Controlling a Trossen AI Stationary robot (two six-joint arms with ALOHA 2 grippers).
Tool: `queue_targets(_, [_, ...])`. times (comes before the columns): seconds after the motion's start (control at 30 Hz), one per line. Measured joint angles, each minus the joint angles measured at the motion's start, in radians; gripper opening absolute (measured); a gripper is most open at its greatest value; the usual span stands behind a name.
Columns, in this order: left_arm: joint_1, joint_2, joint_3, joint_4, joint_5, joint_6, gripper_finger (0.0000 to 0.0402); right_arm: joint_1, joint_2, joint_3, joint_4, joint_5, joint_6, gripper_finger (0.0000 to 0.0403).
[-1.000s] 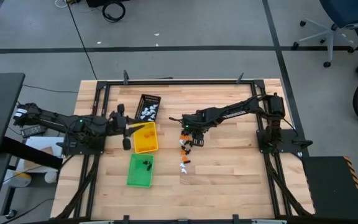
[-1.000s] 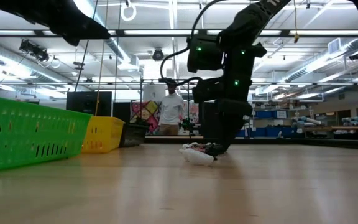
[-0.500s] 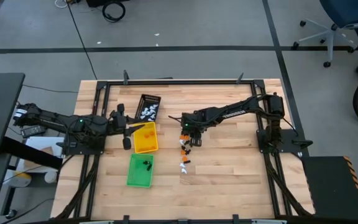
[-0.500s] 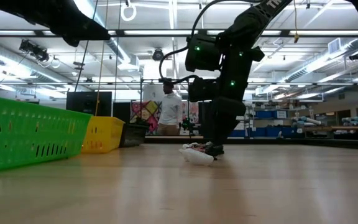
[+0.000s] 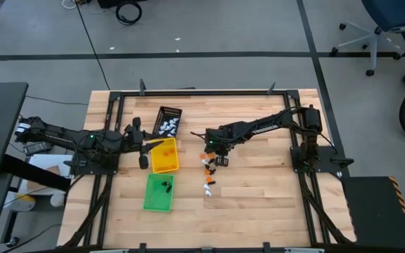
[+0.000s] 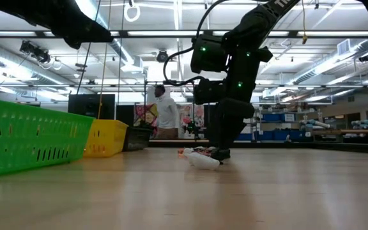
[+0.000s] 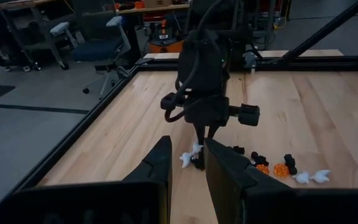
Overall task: Sort Halloween decoration
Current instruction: Put the black skeleton toy into the green basket
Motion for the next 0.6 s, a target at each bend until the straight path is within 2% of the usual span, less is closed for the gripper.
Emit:
queue_targets(0.3, [0.001,0.000,0.000,-0.006,0.000,0.001,0.0069,0.012,-0.001,0.068,-0.080,0.001,-0.011,0.0043])
queue_targets(0.6, [0.001,0.000,0.000,-0.026,0.000,-0.013,0.0069,0.033,-0.002,0.183,-0.106,-0.062,-0.019,0.0043])
